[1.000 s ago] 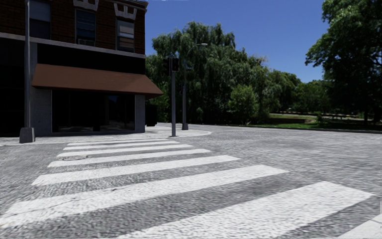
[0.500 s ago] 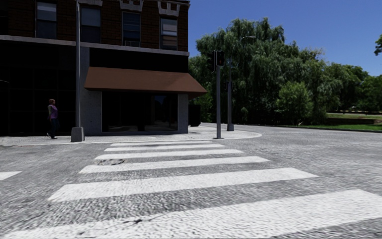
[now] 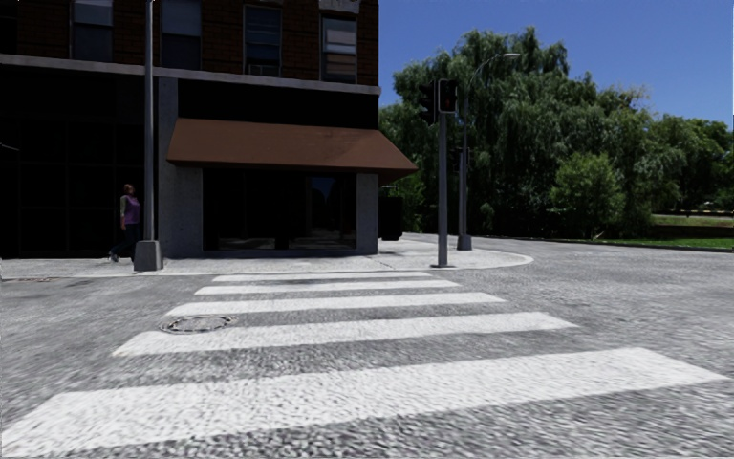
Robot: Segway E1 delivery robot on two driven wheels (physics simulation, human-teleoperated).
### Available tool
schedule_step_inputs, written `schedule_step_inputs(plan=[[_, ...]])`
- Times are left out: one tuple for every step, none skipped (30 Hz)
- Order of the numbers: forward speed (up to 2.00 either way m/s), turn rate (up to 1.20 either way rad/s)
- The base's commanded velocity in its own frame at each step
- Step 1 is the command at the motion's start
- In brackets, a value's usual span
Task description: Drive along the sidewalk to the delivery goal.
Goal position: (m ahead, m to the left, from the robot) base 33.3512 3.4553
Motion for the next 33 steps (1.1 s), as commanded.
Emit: schedule_step_inputs(plan=[[1.33, 0.0], [1.33, 0.0], [1.33, 0.0], [1.33, 0.0], [1.33, 0.0], [1.33, 0.0], [1.33, 0.0], [1.33, 0.0], [1.33, 0.0], [1.36, 0.0], [1.36, 0.0], [2.0, 0.0], [2.0, 0.0], [2.0, 0.0], [2.0, 0.0], [2.0, 0.0], [2.0, 0.0], [2.0, 0.0], [2.0, 0.0], [2.0, 0.0], [2.0, 0.0], [2.0, 0.0], [2.0, 0.0], [2.0, 0.0], [2.0, 0.0], [2.0, 0.0], [2.0, 0.0], [2.0, 0.0], [2.0, 0.0], [2.0, 0.0], [2.0, 0.0], [2.0, 0.0], [2.0, 0.0]])
